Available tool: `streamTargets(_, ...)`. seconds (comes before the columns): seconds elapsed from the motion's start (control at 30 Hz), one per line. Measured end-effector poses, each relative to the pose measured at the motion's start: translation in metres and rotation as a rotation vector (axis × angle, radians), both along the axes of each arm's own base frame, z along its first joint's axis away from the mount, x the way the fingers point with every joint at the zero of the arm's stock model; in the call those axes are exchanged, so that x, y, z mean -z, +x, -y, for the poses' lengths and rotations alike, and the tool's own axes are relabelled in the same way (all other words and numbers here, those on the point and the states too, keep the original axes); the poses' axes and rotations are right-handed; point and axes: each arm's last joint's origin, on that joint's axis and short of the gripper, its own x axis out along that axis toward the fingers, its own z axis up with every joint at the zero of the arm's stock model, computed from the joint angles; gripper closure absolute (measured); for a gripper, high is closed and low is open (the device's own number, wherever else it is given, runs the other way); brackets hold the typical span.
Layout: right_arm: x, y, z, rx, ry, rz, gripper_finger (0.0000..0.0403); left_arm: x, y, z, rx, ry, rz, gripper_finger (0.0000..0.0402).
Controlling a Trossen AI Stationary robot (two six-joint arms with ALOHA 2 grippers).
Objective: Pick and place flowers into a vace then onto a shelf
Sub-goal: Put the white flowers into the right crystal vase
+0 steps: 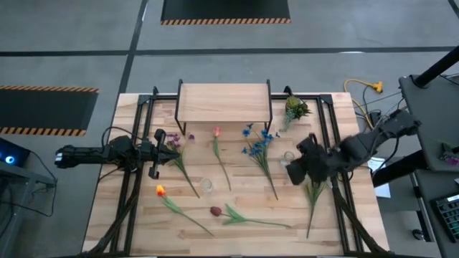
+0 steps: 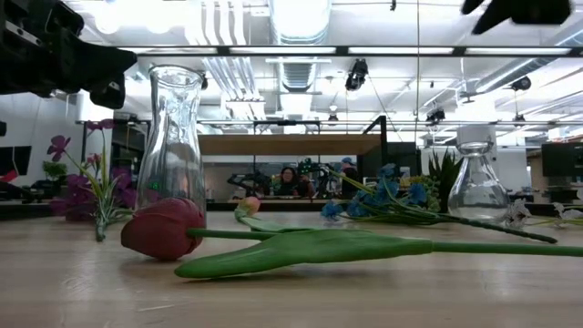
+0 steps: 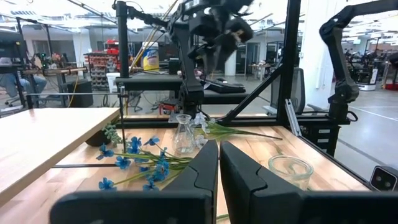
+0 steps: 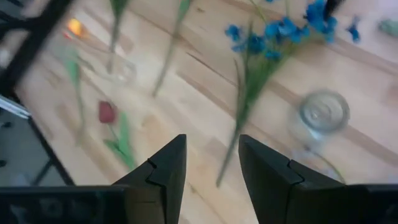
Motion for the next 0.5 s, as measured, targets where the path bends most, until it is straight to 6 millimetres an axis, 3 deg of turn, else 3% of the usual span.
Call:
streamTargets(0.3,0.027,-0.015,-0.038,0.258,-0.064,-0.45,0.0264,-0.003,0.0,0.0,0.0,0.0,0.014,0.0402)
streamTargets(0.5,0.052,-0.015,-0.05,0.294,-0.025,-0.5,0.0259,-0.005,-0.001,0.0,0.0,0.0,0.024,0.0402)
